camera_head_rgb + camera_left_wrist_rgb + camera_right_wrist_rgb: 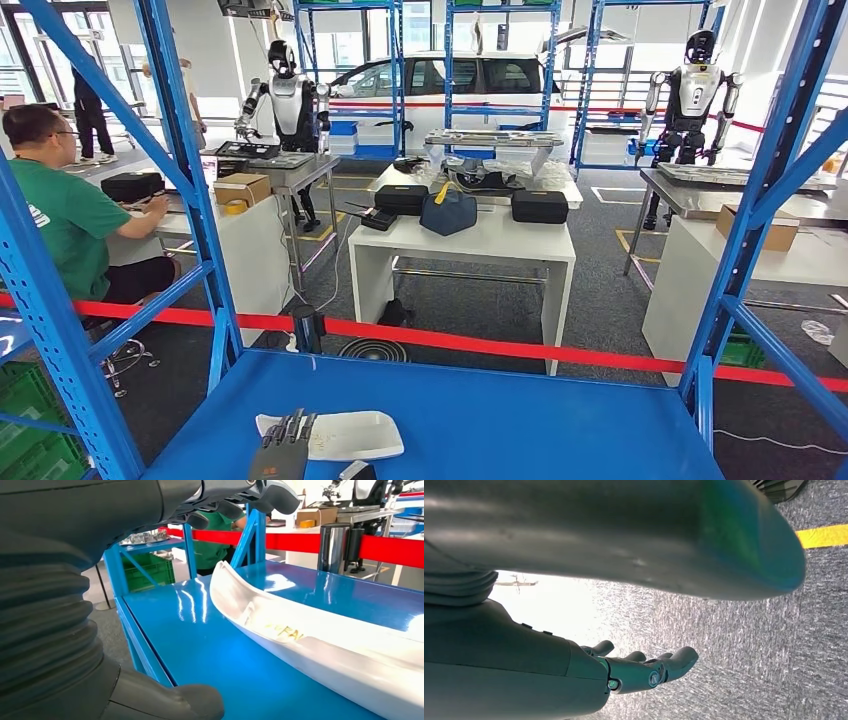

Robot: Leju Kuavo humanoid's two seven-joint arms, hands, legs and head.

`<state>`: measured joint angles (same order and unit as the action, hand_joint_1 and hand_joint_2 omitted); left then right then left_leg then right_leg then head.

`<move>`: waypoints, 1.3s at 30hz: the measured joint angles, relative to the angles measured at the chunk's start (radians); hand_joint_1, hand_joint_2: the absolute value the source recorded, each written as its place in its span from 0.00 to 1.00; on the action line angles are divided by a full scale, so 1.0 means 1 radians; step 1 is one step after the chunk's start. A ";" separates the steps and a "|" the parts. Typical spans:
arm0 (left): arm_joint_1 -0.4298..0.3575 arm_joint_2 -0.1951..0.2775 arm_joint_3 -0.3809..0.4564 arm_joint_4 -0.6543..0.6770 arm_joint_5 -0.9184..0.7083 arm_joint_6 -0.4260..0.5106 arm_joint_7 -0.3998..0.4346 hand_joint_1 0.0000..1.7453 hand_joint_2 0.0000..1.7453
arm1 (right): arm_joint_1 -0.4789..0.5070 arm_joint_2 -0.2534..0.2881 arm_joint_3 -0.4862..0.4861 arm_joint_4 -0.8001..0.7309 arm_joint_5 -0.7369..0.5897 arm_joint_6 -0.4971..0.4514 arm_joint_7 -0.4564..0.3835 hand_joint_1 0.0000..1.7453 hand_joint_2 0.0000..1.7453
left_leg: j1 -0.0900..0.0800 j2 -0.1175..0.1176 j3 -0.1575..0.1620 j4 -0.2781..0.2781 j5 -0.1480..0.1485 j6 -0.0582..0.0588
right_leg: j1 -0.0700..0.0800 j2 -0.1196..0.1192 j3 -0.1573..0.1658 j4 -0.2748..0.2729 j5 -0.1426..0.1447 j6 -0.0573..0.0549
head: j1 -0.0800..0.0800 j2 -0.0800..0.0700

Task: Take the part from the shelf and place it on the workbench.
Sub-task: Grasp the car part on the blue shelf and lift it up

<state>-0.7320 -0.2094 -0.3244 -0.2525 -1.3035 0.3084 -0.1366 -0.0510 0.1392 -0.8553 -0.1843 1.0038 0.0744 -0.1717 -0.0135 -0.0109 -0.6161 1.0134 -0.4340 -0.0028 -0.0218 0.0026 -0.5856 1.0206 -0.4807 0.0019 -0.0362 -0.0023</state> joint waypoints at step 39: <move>-0.051 -0.019 0.035 -0.012 0.055 0.074 -0.251 0.00 0.00 | -0.002 0.003 -0.001 0.000 0.010 0.002 -0.006 0.00 0.00 | 0.000 0.000 0.000 0.000 0.000 0.000 | 0.000 0.000 0.000 0.000 0.000 0.000 | 0.000 0.000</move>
<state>-0.7830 -0.2279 -0.2896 -0.2649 -1.2482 0.3824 -0.3871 -0.0529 0.1427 -0.8561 -0.1843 1.0135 0.0765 -0.1778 -0.0135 -0.0109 -0.6159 1.0135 -0.4339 -0.0028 -0.0219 0.0026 -0.5858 1.0206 -0.4806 0.0018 -0.0362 -0.0023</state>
